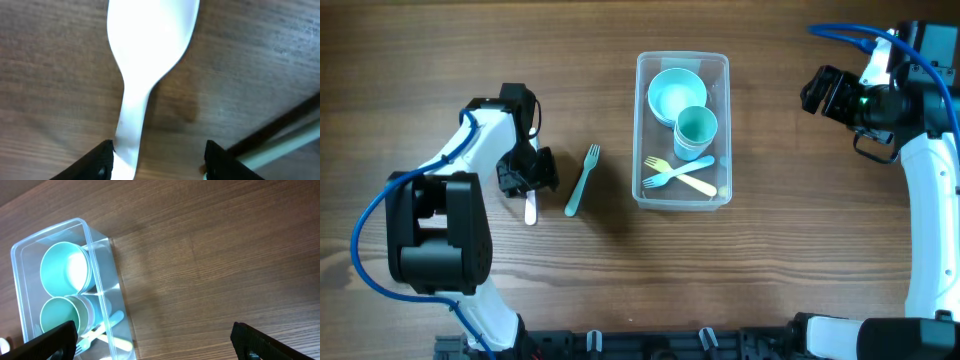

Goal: Pack container

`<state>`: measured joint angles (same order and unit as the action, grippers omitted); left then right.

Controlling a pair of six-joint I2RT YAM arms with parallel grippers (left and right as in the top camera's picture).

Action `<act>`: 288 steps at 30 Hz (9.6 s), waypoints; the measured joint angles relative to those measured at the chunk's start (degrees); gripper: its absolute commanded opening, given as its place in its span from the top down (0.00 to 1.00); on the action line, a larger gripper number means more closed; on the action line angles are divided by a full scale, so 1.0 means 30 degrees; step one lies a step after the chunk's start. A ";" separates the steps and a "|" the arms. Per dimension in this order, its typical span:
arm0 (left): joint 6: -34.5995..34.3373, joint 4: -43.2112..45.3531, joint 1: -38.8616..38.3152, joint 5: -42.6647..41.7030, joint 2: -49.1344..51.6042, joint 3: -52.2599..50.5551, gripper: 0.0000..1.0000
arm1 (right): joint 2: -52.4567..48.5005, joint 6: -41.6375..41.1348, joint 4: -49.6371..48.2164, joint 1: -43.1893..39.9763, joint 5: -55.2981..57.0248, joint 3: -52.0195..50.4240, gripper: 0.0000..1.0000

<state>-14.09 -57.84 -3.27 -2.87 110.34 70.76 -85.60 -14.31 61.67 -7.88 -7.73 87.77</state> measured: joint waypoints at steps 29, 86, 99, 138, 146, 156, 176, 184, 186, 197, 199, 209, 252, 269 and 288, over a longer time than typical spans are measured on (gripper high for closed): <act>0.4721 -0.2055 -0.4306 -0.1158 -0.5071 0.7978 0.96 | 0.0000 -0.0007 -0.0007 0.0000 0.0000 0.0000 0.00; 0.2754 0.3483 -0.3031 -0.0969 -0.1020 -0.0612 0.19 | 0.0000 0.0000 0.0000 0.0000 0.0000 -0.0015 0.00; 0.4940 0.4306 -0.4036 -0.0423 0.0117 -0.0546 0.60 | 0.0000 -0.0007 0.0000 0.0000 0.0000 -0.0015 0.00; 1.8629 0.0262 -1.3508 -0.0517 0.0532 0.7737 0.61 | 0.0000 -0.0007 -0.0066 0.0000 0.0000 -0.0015 0.00; 1.4287 0.0401 -1.3500 0.2390 -0.2681 0.7745 0.00 | 0.0000 0.0000 -0.0124 0.0000 0.0000 -0.0015 0.00; 0.1202 -0.3184 -1.1730 0.5829 -1.2553 0.7839 0.00 | 0.0000 -0.0007 -0.0131 0.0000 0.0000 -0.0015 0.00; 0.3016 -0.0029 -0.1843 0.0809 -2.0130 0.4437 0.00 | 0.0000 0.0000 -0.0131 0.0000 0.0000 -0.0015 0.00; 0.3687 0.7752 -0.0758 -0.0495 -2.7562 -0.9792 0.00 | 0.0000 -0.0007 -0.0175 0.0000 0.0000 -0.0044 0.00; 0.3701 0.7584 -0.0255 -0.0823 -2.9798 -1.2983 0.00 | -0.0007 -0.0007 -0.0138 0.0000 0.0000 -0.0066 0.00; 0.3759 0.7577 -0.0131 -0.2222 -3.6450 -2.0363 0.00 | -0.0015 0.0000 -0.0131 0.0000 0.0000 -0.0073 0.00; 0.3759 0.7701 -0.0131 -0.2229 -3.6487 -2.0393 0.00 | -0.0015 -0.0007 -0.0138 0.0000 0.0000 -0.0073 0.00; 0.3759 0.7715 -0.0131 -0.2229 -3.6501 -2.0393 0.00 | -0.0015 -0.0007 -0.0138 0.0000 0.0000 -0.0073 0.00; 0.3759 0.7730 -0.0131 -0.2302 -3.6552 -2.0429 0.00 | 2.5696 0.1129 -1.5744 0.1617 -0.0044 -2.7270 0.00; 0.3759 0.7730 -0.0131 -0.2295 -3.6559 -2.0429 0.00 | 2.5755 0.1122 -1.5744 0.1617 -0.0044 -2.7270 0.00; 0.3759 0.7730 -0.0131 -0.2295 -3.6552 -2.0429 0.00 | 2.5755 0.1071 -1.5744 0.1617 -0.0051 -2.7270 0.00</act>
<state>-2.81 -34.65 -3.66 -9.76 0.69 9.47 -8.34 -11.09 14.44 -3.03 -7.88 5.96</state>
